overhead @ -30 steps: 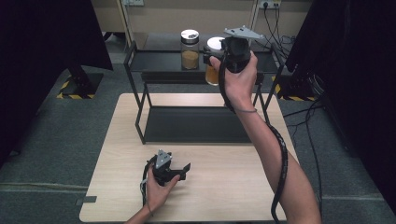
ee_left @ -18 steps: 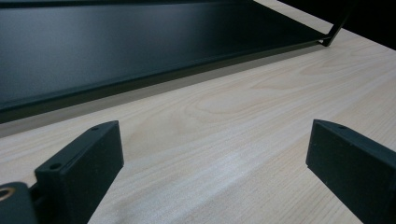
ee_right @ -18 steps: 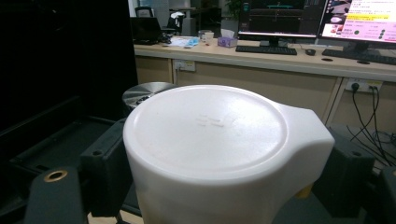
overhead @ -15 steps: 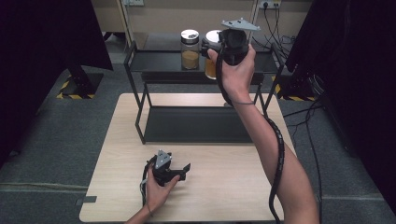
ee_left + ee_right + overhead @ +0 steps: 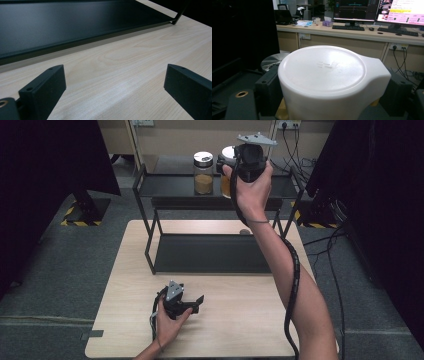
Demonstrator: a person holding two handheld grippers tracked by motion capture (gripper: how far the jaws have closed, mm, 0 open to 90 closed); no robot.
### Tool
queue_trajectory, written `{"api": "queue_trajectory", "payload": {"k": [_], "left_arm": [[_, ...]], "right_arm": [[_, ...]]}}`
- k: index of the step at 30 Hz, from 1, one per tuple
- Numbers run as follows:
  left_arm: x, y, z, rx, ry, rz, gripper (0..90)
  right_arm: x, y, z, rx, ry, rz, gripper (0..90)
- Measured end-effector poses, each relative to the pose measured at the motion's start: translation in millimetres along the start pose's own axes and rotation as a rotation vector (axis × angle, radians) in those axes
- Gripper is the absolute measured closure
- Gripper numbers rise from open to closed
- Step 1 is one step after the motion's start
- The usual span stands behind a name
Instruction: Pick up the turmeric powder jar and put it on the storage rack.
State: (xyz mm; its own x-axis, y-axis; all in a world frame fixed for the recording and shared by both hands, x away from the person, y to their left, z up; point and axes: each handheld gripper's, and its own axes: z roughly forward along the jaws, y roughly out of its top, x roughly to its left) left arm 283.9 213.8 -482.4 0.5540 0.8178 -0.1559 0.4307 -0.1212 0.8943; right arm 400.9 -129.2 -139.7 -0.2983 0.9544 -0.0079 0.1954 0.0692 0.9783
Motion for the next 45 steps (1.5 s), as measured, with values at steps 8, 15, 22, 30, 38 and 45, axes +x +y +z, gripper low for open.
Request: {"api": "queue_trajectory", "payload": {"k": [8,15,22,30,38,45], "left_arm": [[-0.5,0.0,-0.1,0.0,0.0,0.004,3.1],[-0.7,-0.1,-0.2,0.0,-0.001,0.002,3.1],[-0.6,-0.3,-0.9,0.002,-0.001,-0.001,3.1],[-0.4,-0.6,-1.2,0.001,-0.002,-0.003,3.1],[-1.3,-0.9,-1.6,0.001,-0.001,0.0,3.1],[-1.2,-0.4,-1.3,0.004,-0.002,0.002,3.1]], "right_arm": [[-0.6,-2.1,13.0,0.0,-0.019,-0.002,20.0],[-0.1,-1.7,22.4,0.001,-0.031,0.0,20.0],[-0.9,-5.0,33.9,0.01,-0.04,0.009,20.0],[-1.7,-6.4,37.4,0.007,-0.045,0.004,20.0],[-2.5,-8.3,41.2,0.009,-0.041,0.013,19.9],[-2.0,-8.5,45.1,0.006,-0.049,0.011,20.0]]}}
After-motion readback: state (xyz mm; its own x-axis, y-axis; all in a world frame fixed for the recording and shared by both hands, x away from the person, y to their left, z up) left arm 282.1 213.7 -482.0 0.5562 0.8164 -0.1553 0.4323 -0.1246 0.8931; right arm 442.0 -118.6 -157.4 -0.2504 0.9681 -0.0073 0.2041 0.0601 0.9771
